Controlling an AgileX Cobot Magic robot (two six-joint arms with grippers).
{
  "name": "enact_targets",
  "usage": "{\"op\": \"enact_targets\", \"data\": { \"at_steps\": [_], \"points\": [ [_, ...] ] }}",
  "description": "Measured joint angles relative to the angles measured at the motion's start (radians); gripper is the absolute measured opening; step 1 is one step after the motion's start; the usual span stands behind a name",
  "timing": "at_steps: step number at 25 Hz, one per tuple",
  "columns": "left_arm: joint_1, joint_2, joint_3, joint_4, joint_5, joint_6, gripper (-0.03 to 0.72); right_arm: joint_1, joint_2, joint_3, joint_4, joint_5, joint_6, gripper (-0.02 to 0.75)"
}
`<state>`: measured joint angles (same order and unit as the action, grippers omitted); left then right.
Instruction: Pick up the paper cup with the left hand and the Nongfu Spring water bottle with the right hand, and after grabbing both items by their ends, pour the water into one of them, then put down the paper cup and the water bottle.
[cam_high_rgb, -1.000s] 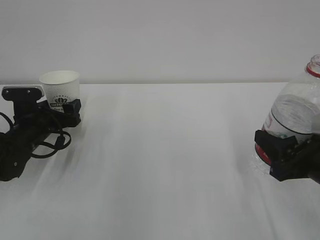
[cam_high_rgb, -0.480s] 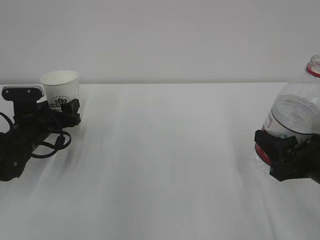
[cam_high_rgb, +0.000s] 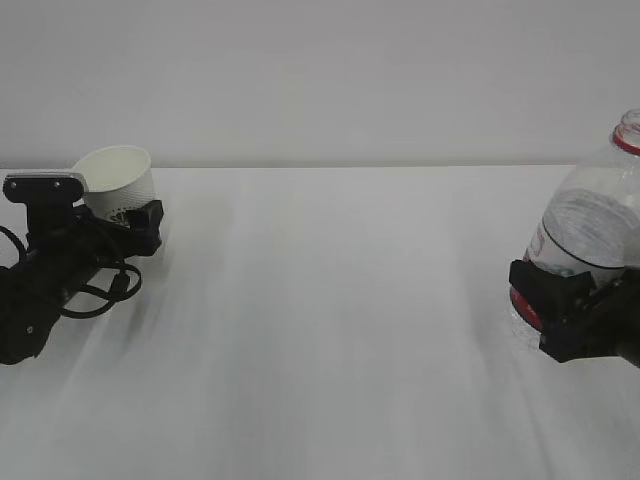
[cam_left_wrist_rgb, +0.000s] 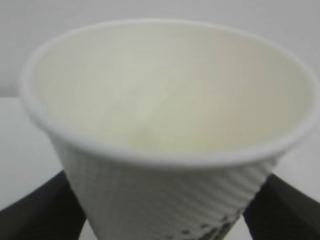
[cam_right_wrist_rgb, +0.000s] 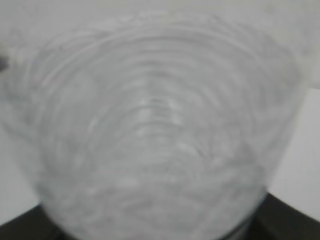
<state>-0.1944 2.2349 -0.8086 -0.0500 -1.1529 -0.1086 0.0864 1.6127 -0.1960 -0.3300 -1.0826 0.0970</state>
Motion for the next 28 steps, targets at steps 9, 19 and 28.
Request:
{"op": "enact_targets", "data": {
  "at_steps": [9, 19, 28],
  "points": [
    [0.000, 0.000, 0.023, 0.000, 0.000, 0.000, 0.693, 0.000, 0.000, 0.000, 0.000, 0.002, 0.000, 0.452],
    [0.000, -0.016, 0.024, 0.013, 0.000, -0.002, 0.697, 0.000, 0.000, 0.000, 0.000, 0.002, 0.000, 0.452],
    [0.000, -0.027, 0.024, 0.021, 0.000, -0.002, 0.697, 0.000, 0.000, 0.002, 0.000, 0.002, 0.000, 0.452]
  ]
}}
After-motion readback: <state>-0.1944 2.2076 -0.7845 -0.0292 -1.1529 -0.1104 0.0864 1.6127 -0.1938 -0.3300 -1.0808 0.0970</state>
